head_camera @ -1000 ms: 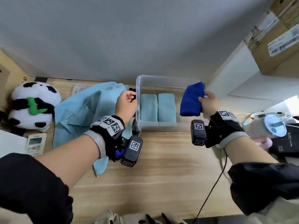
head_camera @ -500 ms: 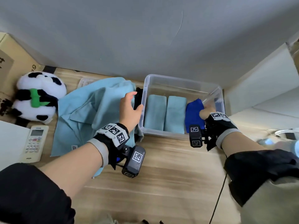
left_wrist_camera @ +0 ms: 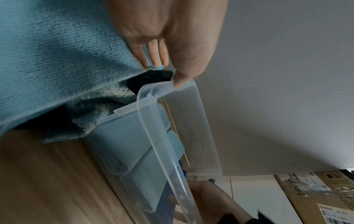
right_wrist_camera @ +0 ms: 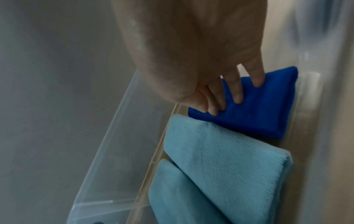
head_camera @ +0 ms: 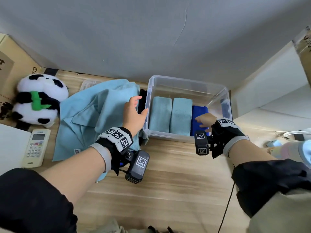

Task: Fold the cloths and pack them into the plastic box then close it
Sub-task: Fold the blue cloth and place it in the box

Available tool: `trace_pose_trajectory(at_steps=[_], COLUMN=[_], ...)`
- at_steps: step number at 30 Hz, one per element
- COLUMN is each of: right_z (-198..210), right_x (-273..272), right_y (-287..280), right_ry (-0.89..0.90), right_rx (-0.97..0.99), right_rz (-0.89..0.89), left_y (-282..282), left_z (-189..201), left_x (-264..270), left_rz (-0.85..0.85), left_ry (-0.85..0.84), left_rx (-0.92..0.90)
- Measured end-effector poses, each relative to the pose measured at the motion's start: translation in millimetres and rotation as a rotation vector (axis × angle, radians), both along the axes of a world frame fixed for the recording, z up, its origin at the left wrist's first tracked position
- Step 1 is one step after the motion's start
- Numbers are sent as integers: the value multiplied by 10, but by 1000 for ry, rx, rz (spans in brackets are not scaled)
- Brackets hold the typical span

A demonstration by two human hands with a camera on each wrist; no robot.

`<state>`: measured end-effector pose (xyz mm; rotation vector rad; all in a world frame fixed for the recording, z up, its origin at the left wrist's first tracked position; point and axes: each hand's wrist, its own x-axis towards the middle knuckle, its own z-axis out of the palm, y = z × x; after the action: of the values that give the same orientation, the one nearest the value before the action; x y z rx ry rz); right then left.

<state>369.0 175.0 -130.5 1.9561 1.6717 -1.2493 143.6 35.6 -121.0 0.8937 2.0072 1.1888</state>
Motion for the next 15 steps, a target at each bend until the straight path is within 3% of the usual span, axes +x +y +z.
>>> trace_pose_trajectory(at_steps=[1, 5, 8, 12, 15], right_z=[37, 209, 401, 641, 837], right_x=[13, 0, -116, -353, -579], right_y=[-51, -188, -389, -817, -1153], right_ry=[80, 208, 513, 721, 839], right_rx=[28, 53, 186, 247, 97], right_rz=[-126, -267, -416, -327, -190], left_y=[-22, -166, -377, -694, -886], left_z=[-2, -21, -42, -93, -178], left_x=[-5, -116, -300, -599, -783], left_rz=[-2, 32, 74, 134, 146], left_ry=[-1, 38, 219, 364, 245], left_rx=[4, 21, 0, -165, -268])
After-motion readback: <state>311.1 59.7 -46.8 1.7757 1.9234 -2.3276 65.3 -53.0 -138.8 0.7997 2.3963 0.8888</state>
